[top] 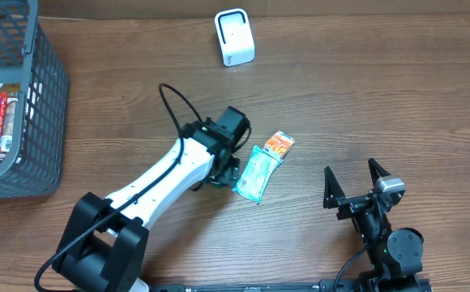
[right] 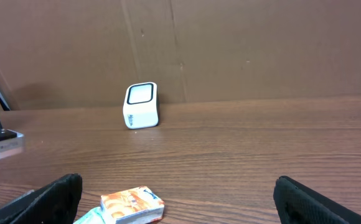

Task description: Scan the item barcode

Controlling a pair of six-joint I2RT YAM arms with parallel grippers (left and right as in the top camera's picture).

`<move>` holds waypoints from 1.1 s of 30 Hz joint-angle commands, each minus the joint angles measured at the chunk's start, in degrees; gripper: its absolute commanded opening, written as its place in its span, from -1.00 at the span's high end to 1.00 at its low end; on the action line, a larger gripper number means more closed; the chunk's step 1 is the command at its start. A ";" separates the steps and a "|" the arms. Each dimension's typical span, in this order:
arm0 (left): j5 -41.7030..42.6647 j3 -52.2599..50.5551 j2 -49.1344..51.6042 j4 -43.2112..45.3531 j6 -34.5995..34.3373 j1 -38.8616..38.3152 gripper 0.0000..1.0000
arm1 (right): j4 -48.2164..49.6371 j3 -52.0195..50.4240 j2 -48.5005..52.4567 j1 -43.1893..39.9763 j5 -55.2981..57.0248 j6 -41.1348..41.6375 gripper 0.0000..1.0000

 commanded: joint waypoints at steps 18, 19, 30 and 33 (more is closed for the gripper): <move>2.25 0.94 -0.35 6.29 -1.09 8.07 -0.97 | 0.13 -0.61 -0.39 0.15 -0.11 -0.04 -1.00; 2.84 1.42 -0.35 6.80 -1.31 8.35 -0.98 | 0.13 -0.61 -0.39 0.15 -0.11 -0.04 -1.00; 5.51 1.66 -0.28 16.48 -3.37 8.66 -0.99 | 0.13 -0.61 -0.39 0.15 -0.11 -0.04 -1.00; 5.49 1.66 -0.28 16.39 -3.26 8.66 -1.00 | 0.13 -0.61 -0.39 0.15 -0.11 -0.04 -1.00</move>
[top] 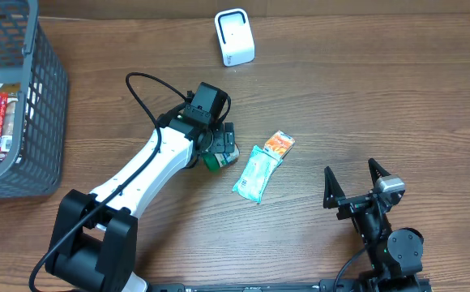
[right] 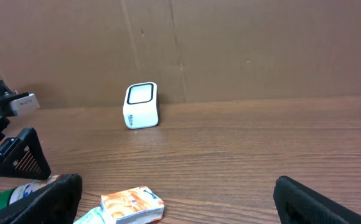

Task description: Scan the item barcode

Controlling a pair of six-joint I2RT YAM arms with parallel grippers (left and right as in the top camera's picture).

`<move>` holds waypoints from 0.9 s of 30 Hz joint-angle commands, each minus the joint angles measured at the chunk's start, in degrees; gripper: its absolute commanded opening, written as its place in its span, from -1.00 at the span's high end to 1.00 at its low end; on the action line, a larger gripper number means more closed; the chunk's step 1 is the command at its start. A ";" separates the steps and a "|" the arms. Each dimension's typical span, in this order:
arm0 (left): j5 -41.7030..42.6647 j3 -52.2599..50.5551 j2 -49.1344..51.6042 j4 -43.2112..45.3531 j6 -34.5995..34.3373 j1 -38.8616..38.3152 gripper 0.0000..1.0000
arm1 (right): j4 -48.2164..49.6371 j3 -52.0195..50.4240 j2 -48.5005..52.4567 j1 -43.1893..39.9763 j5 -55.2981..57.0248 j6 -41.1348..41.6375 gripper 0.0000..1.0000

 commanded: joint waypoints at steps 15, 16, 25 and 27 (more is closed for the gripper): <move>16.48 3.91 -0.46 -3.56 -4.59 5.03 -0.99 | 0.13 -0.61 -0.39 0.15 -0.11 -0.04 -1.00; 14.51 3.80 -0.35 -4.39 -7.69 4.74 -1.00 | 0.13 -0.61 -0.39 0.15 -0.11 -0.04 -1.00; 15.54 4.02 -0.35 -0.59 1.73 10.45 -0.99 | 0.13 -0.61 -0.39 0.15 -0.11 -0.04 -1.00; 15.72 4.02 -0.35 -1.46 16.00 11.85 -1.00 | 0.13 -0.61 -0.39 0.15 -0.11 -0.04 -1.00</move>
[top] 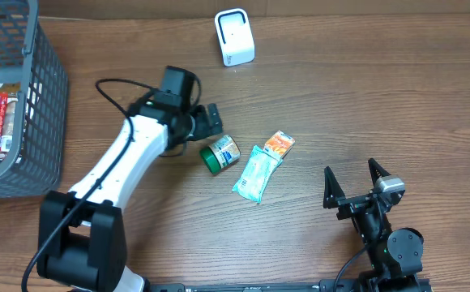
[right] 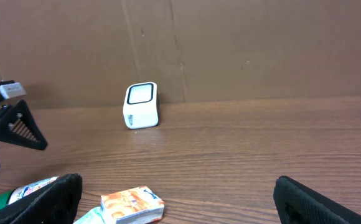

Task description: Scan the item barcode

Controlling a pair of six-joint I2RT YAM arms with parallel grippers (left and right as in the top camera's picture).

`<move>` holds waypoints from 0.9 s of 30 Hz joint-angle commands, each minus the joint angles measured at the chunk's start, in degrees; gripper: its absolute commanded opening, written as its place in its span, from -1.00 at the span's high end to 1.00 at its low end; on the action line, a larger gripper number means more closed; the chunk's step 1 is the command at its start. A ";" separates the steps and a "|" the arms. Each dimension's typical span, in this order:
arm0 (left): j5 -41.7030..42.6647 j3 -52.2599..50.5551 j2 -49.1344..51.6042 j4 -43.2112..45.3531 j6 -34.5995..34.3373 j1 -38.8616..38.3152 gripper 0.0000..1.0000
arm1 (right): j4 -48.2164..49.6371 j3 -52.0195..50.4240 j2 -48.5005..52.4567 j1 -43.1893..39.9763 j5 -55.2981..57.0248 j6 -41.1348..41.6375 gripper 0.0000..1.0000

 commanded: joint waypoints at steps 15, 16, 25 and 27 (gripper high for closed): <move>2.36 4.13 -1.92 -7.89 45.90 2.71 -0.97 | 0.13 -0.61 -0.39 0.15 -0.11 -0.02 -1.00; 1.49 5.57 -2.56 -8.11 45.09 2.75 -1.00 | 0.13 -0.61 -0.39 0.15 -0.11 -0.02 -1.00; -21.79 41.53 -6.88 -9.05 39.41 12.74 -0.99 | 0.13 -0.61 -0.39 0.15 -0.11 -0.02 -1.00; -21.75 44.54 -6.88 -8.26 39.41 18.16 -0.99 | 0.13 -0.61 -0.39 0.15 -0.11 -0.02 -1.00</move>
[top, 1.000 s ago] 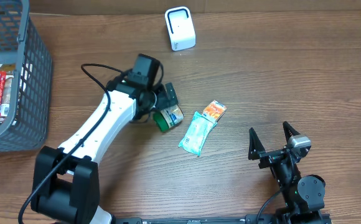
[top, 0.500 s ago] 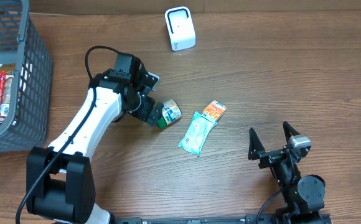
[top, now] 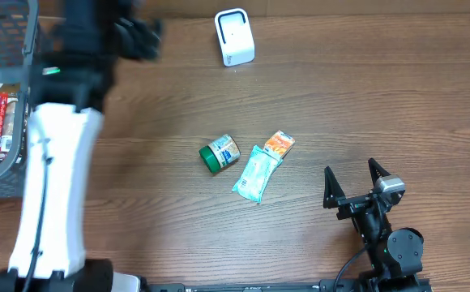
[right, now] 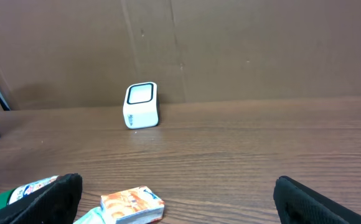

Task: Scan the item barcode
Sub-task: 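Reach the left gripper into the basket and grasp the brown snack bag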

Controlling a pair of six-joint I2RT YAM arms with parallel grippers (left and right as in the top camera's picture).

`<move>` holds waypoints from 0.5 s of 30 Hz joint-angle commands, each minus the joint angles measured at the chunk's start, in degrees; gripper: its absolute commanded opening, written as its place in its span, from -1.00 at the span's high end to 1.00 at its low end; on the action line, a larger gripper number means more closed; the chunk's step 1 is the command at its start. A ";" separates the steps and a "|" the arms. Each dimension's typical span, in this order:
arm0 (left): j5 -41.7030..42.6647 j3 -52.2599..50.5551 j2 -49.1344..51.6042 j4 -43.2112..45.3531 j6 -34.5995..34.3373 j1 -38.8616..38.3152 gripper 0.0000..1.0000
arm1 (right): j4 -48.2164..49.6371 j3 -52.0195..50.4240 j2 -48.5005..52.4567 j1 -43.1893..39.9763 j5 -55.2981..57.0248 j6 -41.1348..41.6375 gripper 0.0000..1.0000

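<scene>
A green can (top: 220, 154) lies on its side mid-table, beside a teal pouch (top: 255, 173) and a small orange box (top: 279, 143). The white scanner (top: 234, 36) stands at the back. My left gripper (top: 142, 36) is raised at the far back left, blurred, well away from the items, and its jaw state does not show. My right gripper (top: 354, 182) rests open near the front right. In the right wrist view the scanner (right: 140, 106), the orange box (right: 132, 205) and the can (right: 18, 191) lie ahead of the open right gripper (right: 177, 199).
A grey mesh basket (top: 49, 105) holding several packets stands at the left edge. The left arm's white link runs from the front left up along the basket's side. A brown cardboard wall closes off the back of the table.
My left arm has moved from just left of the can to the far back left near the basket. The can, pouch and box lie where they were. The right arm has not moved.
At first my left gripper was down beside the teal pouch with something green under it. Then it sat a little further left with the green can at its fingers. Then it stood open, apart from the can lying on the table. Now it is far back left.
</scene>
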 commanded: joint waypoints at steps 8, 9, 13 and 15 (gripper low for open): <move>-4.17 4.13 3.93 -3.21 3.26 24.44 -0.99 | 0.15 -0.61 -0.39 0.15 -0.11 0.00 -1.00; -4.17 4.13 5.22 -4.42 4.17 26.49 -0.99 | 0.15 -0.61 -0.39 0.15 -0.11 0.00 -1.00; -4.13 4.13 11.08 -8.00 5.55 33.44 -0.99 | 0.15 -0.61 -0.39 0.15 -0.11 0.00 -1.00; -3.89 4.13 15.08 -9.55 5.55 36.85 -0.99 | 0.15 -0.61 -0.39 0.15 -0.11 0.00 -1.00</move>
